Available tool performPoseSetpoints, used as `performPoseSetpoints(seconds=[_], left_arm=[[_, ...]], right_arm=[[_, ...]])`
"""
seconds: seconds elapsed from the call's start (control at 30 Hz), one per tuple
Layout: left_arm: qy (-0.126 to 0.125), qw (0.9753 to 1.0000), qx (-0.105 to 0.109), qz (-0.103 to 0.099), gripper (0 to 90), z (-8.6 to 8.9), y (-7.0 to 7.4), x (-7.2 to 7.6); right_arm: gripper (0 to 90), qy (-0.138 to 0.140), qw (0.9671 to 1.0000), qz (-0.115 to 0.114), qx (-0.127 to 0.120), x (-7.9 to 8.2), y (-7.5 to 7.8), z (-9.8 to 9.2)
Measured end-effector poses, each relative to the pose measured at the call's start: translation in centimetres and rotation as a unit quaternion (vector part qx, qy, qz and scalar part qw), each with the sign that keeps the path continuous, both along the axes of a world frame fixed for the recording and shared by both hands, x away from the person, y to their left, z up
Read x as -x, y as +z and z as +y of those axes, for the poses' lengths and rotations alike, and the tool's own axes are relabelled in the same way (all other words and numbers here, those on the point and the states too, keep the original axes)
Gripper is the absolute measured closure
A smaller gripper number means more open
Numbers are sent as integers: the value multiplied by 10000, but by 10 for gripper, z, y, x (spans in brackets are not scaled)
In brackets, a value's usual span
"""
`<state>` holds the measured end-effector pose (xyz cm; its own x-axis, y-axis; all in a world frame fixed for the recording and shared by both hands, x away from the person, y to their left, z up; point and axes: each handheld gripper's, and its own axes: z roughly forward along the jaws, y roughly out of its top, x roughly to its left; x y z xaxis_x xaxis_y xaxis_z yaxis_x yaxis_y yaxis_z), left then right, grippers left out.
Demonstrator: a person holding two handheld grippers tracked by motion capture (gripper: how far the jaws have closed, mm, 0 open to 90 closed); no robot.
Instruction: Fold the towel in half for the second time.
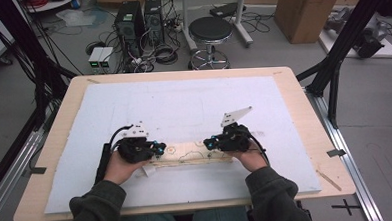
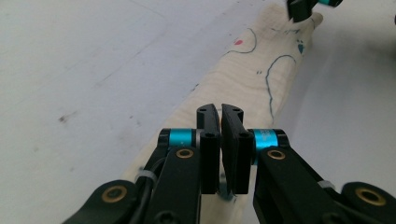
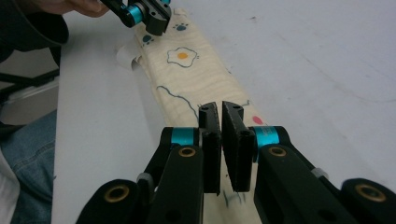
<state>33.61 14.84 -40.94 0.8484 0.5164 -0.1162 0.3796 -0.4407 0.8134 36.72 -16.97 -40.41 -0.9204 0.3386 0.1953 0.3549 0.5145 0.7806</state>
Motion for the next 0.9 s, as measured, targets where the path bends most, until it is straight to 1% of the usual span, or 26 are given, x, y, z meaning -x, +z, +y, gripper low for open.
performPoseSetpoints(seconds=[0.1,0.17,0.2,0.23,0.33,0.37,0.47,0.53,0.57,0.63,0.7,0.77,0.83,0.87,0.9], left_arm=[[-116,9999,-71,76,866,-12,-6,-3],[-163,9995,-236,137,867,-17,-10,-4],[-191,9993,-275,157,867,-19,-12,-4],[-225,9991,-331,168,868,-21,-13,-4],[-280,9981,-522,196,870,-25,-17,-2],[-313,9976,-589,204,870,-26,-18,-1],[-377,9956,-823,222,870,-28,-22,2],[-351,9959,-810,181,870,-29,-24,3],[-350,9959,-815,185,870,-29,-24,3],[-364,9961,-787,185,868,-28,-23,3],[-369,9972,-640,132,850,-26,-20,3],[-311,9985,-442,82,833,-23,-16,2],[-307,9988,-370,56,822,-20,-12,-2],[-274,9992,-299,53,811,-19,-11,-4],[-282,9994,-213,35,802,-16,-9,-6]], right_arm=[[862,94,9998,35,146,-2,-5,14],[862,172,9995,49,265,-2,-9,22],[862,207,9992,75,320,-2,-10,26],[862,244,9990,39,374,-2,-12,29],[862,310,9980,66,539,0,-16,33],[863,346,9978,56,566,1,-18,34],[863,406,9961,43,787,3,-22,37],[867,464,9948,25,908,6,-26,39],[868,442,9946,19,936,7,-29,39],[868,430,9954,33,860,7,-30,38],[860,442,9954,-34,844,7,-28,38],[832,484,9963,-111,708,7,-23,37],[819,469,9966,-171,657,6,-18,39],[807,472,9965,-202,658,5,-16,40],[797,473,9962,-288,677,3,-13,41]])
